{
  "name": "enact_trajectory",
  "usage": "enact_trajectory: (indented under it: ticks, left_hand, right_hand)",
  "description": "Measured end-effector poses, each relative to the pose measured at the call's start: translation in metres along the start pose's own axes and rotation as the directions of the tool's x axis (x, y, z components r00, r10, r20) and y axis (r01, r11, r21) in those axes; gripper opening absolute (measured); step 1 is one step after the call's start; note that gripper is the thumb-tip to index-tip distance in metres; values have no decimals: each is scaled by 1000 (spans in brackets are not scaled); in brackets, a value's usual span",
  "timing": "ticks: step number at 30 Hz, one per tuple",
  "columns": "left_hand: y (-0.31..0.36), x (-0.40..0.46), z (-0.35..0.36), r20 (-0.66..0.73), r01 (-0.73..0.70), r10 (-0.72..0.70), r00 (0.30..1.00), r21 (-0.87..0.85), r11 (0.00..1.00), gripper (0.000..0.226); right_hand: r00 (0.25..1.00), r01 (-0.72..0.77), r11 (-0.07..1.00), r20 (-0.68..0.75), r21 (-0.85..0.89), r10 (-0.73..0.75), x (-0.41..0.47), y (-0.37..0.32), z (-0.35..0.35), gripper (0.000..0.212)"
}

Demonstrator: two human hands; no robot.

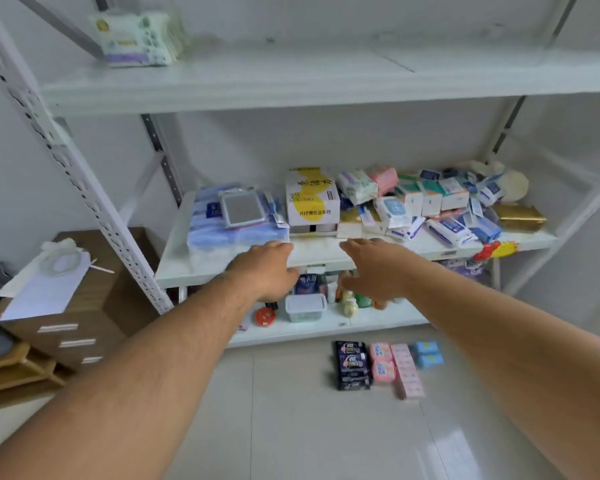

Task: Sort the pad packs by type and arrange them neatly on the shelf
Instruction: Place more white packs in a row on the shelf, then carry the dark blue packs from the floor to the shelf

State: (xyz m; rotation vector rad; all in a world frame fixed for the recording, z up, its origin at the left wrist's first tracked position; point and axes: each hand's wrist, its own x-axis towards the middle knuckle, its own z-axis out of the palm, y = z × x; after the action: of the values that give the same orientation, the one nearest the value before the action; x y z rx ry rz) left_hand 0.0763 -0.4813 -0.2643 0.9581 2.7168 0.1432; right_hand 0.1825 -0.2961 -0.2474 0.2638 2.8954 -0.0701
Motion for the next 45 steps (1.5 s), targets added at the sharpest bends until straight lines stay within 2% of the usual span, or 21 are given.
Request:
enact_trajectory:
  ticks: [8, 16, 21, 27, 36, 41, 45]
  left_hand:
    - [76, -3, 85, 133, -40, 43, 990, -27, 999, 62]
    - [163, 15, 178, 278, 67, -49, 959, -58, 996, 60]
    - [188, 30, 230, 328, 136, -102, 939, -82, 987, 56]
    - [176, 66, 279, 358, 126, -87, 930, -88, 988, 57]
    - [120, 155, 381, 382, 163, -113, 917, -103, 981, 55]
    - [98, 208, 455, 376, 185, -128, 918, -117, 976, 52]
    - [83, 258, 539, 361, 188, -135, 923, -117, 975, 51]
  right_hand:
    - [987, -104, 995, 125, 6, 102, -45, 74, 87, 76]
    - [965, -97, 995, 247, 24, 88, -72, 187, 163, 73]
    - [945, -86, 995, 321, 44, 67, -66, 230, 210, 67]
    - [912, -100, 994, 402, 36, 77, -39, 249, 260, 62]
    - [880, -140, 988, 465, 70, 92, 47, 255, 364, 60]
    - [884, -163, 982, 457, 98, 101, 104, 265, 443, 62]
    - [889, -149, 981, 450, 120, 80, 154, 275, 535, 60]
